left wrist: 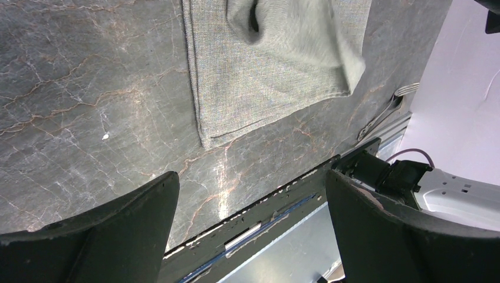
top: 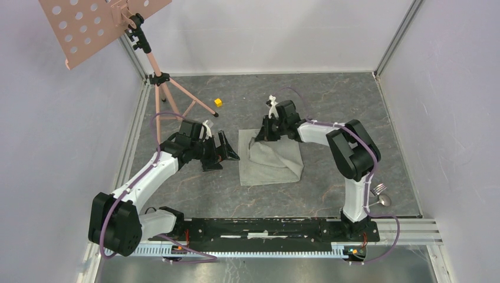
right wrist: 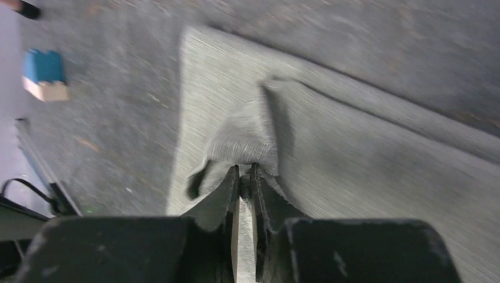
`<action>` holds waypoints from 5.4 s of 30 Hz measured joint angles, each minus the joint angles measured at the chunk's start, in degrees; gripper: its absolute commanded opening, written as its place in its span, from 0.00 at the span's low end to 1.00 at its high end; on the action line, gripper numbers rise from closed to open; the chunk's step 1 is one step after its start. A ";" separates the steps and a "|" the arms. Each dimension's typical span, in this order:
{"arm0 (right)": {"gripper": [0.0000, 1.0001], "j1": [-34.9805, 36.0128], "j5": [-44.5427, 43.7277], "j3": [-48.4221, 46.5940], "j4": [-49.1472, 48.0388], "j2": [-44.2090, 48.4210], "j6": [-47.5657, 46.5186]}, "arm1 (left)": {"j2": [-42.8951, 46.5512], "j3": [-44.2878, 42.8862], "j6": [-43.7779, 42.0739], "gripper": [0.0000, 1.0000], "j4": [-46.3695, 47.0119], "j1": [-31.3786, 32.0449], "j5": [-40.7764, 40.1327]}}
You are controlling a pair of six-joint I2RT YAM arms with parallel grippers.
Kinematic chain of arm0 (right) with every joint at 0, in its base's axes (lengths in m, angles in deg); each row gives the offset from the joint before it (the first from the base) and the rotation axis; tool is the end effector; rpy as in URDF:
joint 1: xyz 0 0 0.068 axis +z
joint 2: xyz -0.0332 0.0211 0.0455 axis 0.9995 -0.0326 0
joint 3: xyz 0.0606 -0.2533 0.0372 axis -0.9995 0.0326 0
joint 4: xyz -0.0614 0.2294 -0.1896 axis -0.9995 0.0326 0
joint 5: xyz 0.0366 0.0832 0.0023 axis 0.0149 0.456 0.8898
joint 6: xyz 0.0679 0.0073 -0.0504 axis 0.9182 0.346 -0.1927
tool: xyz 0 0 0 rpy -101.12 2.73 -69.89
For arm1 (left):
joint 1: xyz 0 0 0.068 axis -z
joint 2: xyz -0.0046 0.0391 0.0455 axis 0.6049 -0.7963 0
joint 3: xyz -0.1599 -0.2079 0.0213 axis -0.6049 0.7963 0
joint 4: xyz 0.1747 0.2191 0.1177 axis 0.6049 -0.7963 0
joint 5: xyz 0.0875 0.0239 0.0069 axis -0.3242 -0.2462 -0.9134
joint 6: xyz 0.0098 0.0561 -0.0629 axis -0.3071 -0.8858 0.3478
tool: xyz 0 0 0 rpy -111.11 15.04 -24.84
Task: Fold the napkin into a case and place the utensils inside
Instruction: Fold the rectangle-folded napkin at the center of the board, then smooth out the square-folded napkin at the center of the board.
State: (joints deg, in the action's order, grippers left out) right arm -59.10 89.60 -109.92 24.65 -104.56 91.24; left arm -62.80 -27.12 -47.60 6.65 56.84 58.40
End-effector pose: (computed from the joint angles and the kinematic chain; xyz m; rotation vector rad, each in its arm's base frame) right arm 0.3880 0.2508 0.0770 -0.2200 2.5075 0.9634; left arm 0.2684 -0.1317 0.1733 -0.2431 2.6336 -0.9864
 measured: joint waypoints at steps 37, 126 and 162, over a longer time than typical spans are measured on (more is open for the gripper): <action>0.53 -2.64 -2.78 12.63 10.21 16.50 -25.35 | 6.38 0.68 0.48 1.00 -2.93 0.00 -1.09; 0.80 -5.84 -11.50 30.95 12.09 41.44 -17.81 | -43.65 -31.61 -10.10 0.82 -3.48 11.43 -11.82; 0.49 2.60 -13.38 42.88 17.07 50.38 7.41 | -30.27 -21.31 -5.05 0.37 -4.74 18.01 -16.52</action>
State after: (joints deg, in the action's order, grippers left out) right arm -56.49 76.22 -67.03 41.72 -54.18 98.65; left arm -93.07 -48.43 -52.65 1.90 74.85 41.88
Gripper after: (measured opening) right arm 0.500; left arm 0.381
